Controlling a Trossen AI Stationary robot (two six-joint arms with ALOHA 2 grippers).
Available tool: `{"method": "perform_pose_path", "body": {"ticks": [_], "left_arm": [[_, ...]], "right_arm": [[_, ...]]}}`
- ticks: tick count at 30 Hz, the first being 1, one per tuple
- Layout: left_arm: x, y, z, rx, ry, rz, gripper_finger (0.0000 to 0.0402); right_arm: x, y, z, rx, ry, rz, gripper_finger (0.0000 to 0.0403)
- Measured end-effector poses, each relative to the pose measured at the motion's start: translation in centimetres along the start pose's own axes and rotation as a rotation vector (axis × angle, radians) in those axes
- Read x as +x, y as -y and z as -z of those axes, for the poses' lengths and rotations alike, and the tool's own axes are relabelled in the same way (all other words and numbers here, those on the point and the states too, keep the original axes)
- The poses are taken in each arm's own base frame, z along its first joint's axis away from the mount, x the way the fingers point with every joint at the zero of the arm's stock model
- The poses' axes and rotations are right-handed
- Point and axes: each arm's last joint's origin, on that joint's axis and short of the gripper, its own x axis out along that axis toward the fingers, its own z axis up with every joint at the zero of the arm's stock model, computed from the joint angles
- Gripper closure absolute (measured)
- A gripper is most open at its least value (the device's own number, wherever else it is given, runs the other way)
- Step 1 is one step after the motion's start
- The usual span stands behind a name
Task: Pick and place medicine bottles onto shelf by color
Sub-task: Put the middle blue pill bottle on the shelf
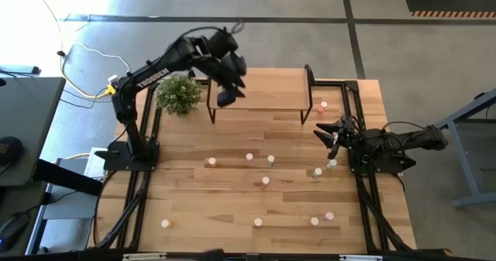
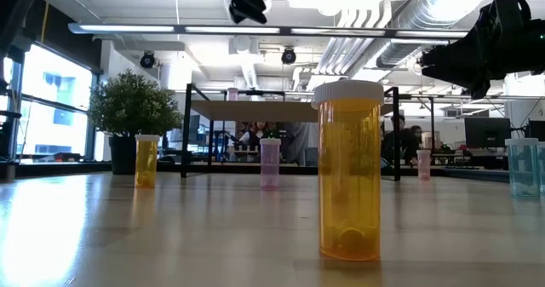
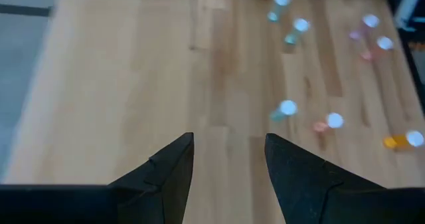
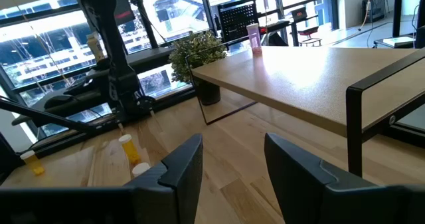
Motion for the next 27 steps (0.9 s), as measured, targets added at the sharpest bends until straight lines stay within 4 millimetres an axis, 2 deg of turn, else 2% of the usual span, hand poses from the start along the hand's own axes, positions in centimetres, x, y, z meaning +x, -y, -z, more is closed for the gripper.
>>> {"method": "perform_pose_path", "body": {"ticks": [3,10,22,27], "left_arm": [[1.7,1.4,0.4,0.011,-0.032,0.039,0.0227],[4.0,5.1,1.6,0.021,0.033,0.105,0.0227],[5.3,11.7,5.6,0.035,0.172,0.065,0.0227],[5.6,13.3,7.7,0.024,0.236,0.100,0.0227]], "right_arm": [[0.0,0.0,0.0,0.000,0.000,0.000,0.0249],[0.0,0.0,0.0,0.000,0.000,0.000,0.0249],[0.0,0.0,0.0,0.054,0.001,0.000,0.0249],[0.0,0.0,0.0,0.060,0.004,-0.001,0.0249]]}}
